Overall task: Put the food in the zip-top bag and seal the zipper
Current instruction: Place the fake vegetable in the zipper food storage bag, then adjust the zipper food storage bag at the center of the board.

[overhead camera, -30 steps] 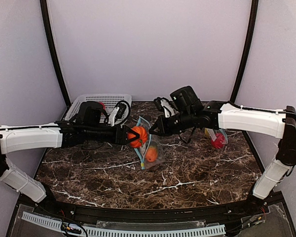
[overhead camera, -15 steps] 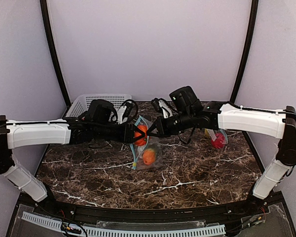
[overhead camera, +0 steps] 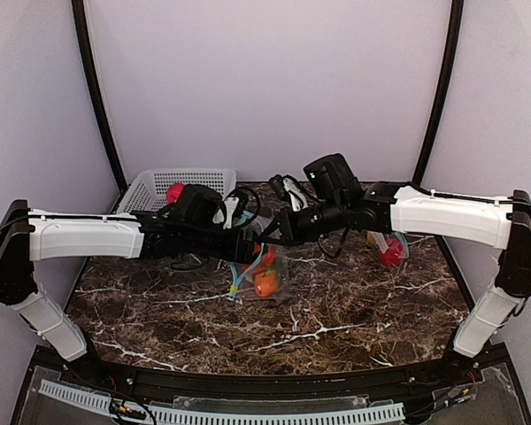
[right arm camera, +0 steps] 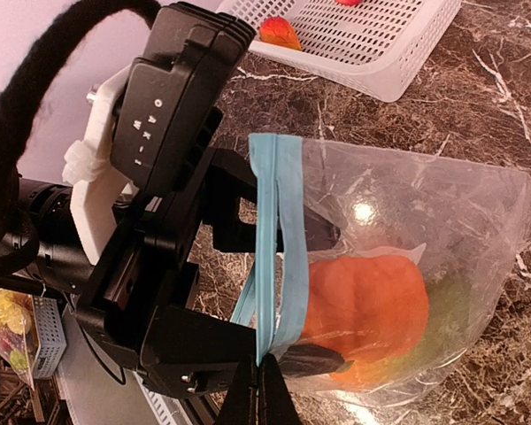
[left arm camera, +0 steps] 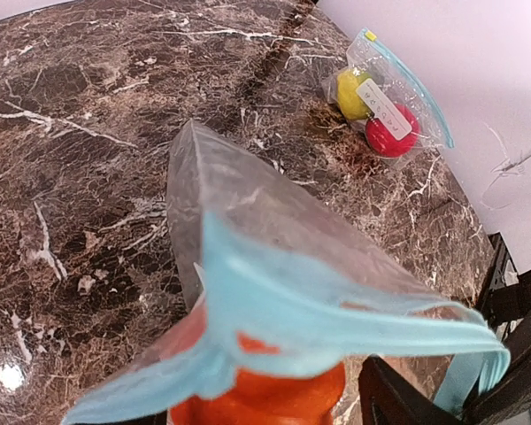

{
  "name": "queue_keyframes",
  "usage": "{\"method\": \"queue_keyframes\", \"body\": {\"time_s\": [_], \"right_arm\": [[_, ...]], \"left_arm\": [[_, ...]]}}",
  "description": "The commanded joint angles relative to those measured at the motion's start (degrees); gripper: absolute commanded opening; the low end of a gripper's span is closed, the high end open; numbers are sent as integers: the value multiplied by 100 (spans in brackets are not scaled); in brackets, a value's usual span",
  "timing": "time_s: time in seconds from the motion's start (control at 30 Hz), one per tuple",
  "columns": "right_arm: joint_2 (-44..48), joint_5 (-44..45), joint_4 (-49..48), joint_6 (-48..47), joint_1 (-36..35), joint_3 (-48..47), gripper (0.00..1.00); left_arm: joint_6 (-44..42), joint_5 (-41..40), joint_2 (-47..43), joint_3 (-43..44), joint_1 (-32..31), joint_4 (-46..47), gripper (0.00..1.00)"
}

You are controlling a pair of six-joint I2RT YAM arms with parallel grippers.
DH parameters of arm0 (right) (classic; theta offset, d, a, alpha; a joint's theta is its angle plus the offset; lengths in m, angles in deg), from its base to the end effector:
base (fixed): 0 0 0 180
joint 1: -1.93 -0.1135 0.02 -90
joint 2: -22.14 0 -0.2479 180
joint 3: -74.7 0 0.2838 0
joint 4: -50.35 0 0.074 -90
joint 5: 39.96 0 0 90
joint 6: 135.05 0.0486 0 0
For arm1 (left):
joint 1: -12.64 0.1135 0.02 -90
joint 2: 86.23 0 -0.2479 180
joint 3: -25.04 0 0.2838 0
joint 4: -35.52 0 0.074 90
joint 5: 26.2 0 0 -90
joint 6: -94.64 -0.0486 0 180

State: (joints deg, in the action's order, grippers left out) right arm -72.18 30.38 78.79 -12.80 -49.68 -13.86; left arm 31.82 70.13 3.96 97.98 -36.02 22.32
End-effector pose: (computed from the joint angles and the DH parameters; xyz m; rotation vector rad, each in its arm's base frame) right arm 0.2481 0.3394 0.2649 -0.6156 2.3099 1.1491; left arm 0.2584 -0.3018 0.2153 0.4854 2.1801 -0.8823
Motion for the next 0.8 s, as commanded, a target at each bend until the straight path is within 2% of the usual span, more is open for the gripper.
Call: {"method": "queue_keyframes", "body": {"time_s": [0.0, 0.23, 0.4, 0.6, 0.77], "right_arm": [[-67, 2, -245, 74, -46, -46, 0], [-39, 70, -227, 72, -43, -22, 0], [-8, 137, -192, 64, -42, -11, 0], [2, 162, -181, 69, -39, -33, 0], [-7, 161, -173, 54, -44, -55, 0]], "left_arm": [[-100, 51, -147, 106, -13, -132, 79], [-142, 441, -635, -40, -15, -20, 82], [96, 738, -1447, -471, -19, 254, 82], [697, -47, -2196, -1149, -12, -265, 77], [1305, -27, -2305, -1626, -9, 10, 77]]}}
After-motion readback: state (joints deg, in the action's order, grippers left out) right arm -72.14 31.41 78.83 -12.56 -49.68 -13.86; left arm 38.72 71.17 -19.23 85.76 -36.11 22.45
